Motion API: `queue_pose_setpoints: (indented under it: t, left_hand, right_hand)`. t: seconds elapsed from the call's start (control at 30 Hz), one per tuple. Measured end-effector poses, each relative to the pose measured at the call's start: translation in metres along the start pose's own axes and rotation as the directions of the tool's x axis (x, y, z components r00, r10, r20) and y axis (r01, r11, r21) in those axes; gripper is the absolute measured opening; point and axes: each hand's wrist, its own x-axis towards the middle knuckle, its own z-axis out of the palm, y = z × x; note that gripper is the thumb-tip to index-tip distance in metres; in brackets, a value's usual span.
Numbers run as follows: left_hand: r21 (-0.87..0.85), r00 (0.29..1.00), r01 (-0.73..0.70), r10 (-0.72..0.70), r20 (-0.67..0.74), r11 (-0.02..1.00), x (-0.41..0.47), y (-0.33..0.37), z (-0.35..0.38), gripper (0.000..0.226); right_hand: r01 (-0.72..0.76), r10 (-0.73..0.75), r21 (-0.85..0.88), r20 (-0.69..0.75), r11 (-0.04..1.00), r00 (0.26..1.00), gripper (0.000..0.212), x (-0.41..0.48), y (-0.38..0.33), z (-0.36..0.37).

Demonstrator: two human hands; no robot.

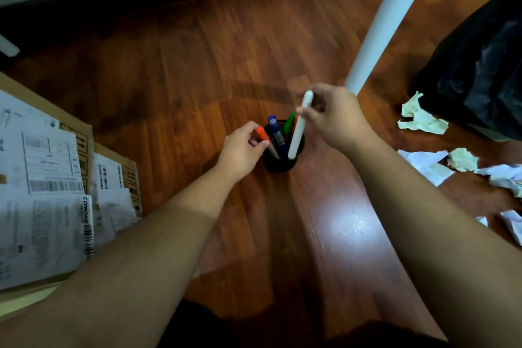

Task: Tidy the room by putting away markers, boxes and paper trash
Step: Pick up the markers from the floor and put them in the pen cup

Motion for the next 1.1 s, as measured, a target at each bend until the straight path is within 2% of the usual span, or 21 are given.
queue_pose_setpoints:
  t: [0.07, 0.1, 0.2, 0.23, 0.3, 0.37, 0.4, 0.47, 0.5, 0.53, 0.6, 0.67, 0.83, 0.97, 1.1]
  left_hand:
    - [0.009, 1.000, 0.003, -0.003, 0.000, 1.000, 0.001, 0.001, 0.000, 0.008]
    - [0.012, 1.000, 0.010, -0.010, 0.003, 1.000, 0.002, 0.001, 0.000, 0.009]
    - [-0.016, 0.999, 0.034, -0.034, -0.019, 0.999, 0.003, 0.001, 0.001, 0.018]
    - [-0.038, 0.998, 0.058, -0.059, -0.031, 0.998, 0.003, 0.002, 0.002, 0.020]
    - [-0.058, 0.993, 0.110, -0.111, -0.031, 0.992, 0.002, 0.004, 0.002, 0.036]
    - [-0.095, 0.986, 0.164, -0.162, 0.034, 0.982, 0.002, 0.004, 0.004, 0.055]
    - [-0.150, 0.977, 0.202, -0.188, 0.099, 0.968, 0.001, 0.004, 0.006, 0.059]
    - [-0.271, 0.952, 0.283, -0.234, 0.197, 0.920, -0.002, 0.005, 0.012, 0.054]
    - [-0.300, 0.948, 0.303, -0.254, 0.192, 0.904, -0.004, 0.008, 0.014, 0.049]
    - [-0.318, 0.948, 0.310, -0.269, 0.167, 0.896, -0.006, 0.014, 0.016, 0.046]
    - [-0.337, 0.953, 0.303, -0.281, 0.113, 0.892, -0.013, 0.033, 0.012, 0.038]
    - [-0.340, 0.950, 0.312, -0.292, 0.111, 0.887, -0.026, 0.062, -0.004, 0.033]
    - [-0.221, 0.946, 0.322, -0.305, 0.110, 0.920, -0.073, 0.157, -0.069, 0.031]
    - [-0.183, 0.955, 0.291, -0.272, 0.119, 0.939, -0.130, 0.254, -0.136, 0.023]
    - [-0.167, 0.967, 0.257, -0.252, 0.046, 0.952, -0.186, 0.352, -0.216, 0.025]
  right_hand:
    - [0.034, -0.031, 0.035, -0.093, 0.999, 0.995, 0.022, 0.004, -0.005, 0.003]
    - [0.042, -0.039, 0.031, -0.081, 0.999, 0.996, 0.022, 0.003, -0.004, 0.008]
    - [0.033, -0.028, -0.048, 0.105, 0.998, 0.994, 0.034, -0.008, 0.015, 0.030]
    - [0.025, -0.018, -0.055, 0.119, 0.998, 0.993, 0.039, -0.015, 0.022, 0.035]
    - [0.006, -0.006, -0.017, -0.003, 1.000, 1.000, 0.049, -0.025, 0.037, 0.039]
    - [-0.105, 0.108, 0.037, -0.102, 0.994, 0.989, 0.056, -0.031, 0.050, 0.044]
    - [-0.195, 0.202, 0.085, -0.074, 0.977, 0.977, 0.059, -0.033, 0.053, 0.046]
    - [-0.408, 0.385, 0.235, 0.139, 0.882, 0.913, 0.054, -0.036, 0.055, 0.054]
    - [-0.494, 0.430, 0.302, 0.256, 0.815, 0.866, 0.047, -0.037, 0.053, 0.057]
    - [-0.532, 0.443, 0.350, 0.305, 0.771, 0.843, 0.040, -0.038, 0.050, 0.058]
    - [-0.497, 0.440, 0.373, 0.231, 0.783, 0.868, 0.036, -0.038, 0.040, 0.052]
    - [-0.465, 0.443, 0.355, 0.147, 0.811, 0.884, 0.038, -0.048, 0.021, 0.030]
    - [-0.476, 0.483, 0.357, 0.077, 0.804, 0.872, 0.042, -0.091, -0.067, -0.066]
    - [-0.487, 0.495, 0.313, 0.058, 0.816, 0.867, 0.041, -0.126, -0.155, -0.161]
    - [-0.472, 0.467, 0.196, 0.074, 0.860, 0.881, 0.029, -0.149, -0.263, -0.256]
